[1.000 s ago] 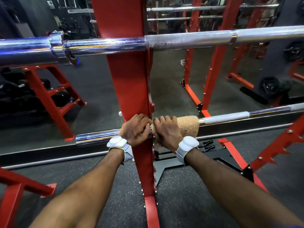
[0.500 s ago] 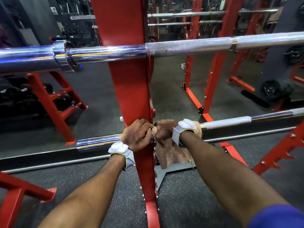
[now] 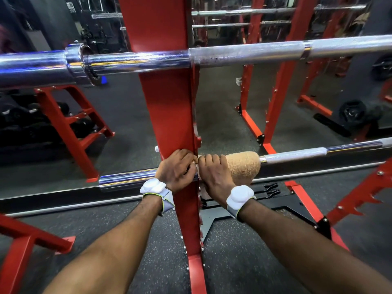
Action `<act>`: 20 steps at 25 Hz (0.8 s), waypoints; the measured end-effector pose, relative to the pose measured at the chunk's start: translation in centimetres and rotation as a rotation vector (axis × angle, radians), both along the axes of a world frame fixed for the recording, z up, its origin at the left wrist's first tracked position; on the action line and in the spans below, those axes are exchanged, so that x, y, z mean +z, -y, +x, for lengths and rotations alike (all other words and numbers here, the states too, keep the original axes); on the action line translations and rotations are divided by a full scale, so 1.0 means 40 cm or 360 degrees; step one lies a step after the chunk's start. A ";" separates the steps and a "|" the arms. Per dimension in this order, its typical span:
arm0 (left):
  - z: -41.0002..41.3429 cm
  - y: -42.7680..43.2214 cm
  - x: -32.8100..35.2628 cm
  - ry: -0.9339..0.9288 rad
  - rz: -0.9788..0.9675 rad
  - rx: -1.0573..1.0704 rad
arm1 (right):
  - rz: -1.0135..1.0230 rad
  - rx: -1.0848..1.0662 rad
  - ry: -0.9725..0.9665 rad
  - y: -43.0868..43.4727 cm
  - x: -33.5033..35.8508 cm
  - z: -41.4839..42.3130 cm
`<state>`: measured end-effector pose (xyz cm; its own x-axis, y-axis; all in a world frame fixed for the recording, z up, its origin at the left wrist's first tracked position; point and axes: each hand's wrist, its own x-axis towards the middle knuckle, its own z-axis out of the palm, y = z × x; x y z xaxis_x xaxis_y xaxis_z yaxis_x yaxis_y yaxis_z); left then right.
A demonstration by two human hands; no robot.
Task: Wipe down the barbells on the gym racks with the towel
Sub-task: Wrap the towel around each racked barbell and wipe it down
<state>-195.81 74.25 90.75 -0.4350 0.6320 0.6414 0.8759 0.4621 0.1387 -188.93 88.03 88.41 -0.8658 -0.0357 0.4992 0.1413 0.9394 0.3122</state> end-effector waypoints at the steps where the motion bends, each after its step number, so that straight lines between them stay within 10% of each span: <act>1: 0.002 0.000 0.002 -0.0002 -0.0002 0.0014 | -0.0006 -0.0021 0.0006 0.000 0.004 0.003; 6: 0.012 -0.004 0.016 -0.0087 -0.0017 -0.0042 | -0.0346 0.0173 0.0335 -0.045 0.051 -0.035; 12: 0.006 -0.002 0.017 -0.0086 -0.0038 -0.0053 | -0.0941 0.0038 0.1440 -0.086 0.141 -0.119; 20: 0.008 -0.007 0.011 -0.0162 -0.0215 -0.0009 | -0.0305 0.0277 0.0437 -0.066 0.041 -0.054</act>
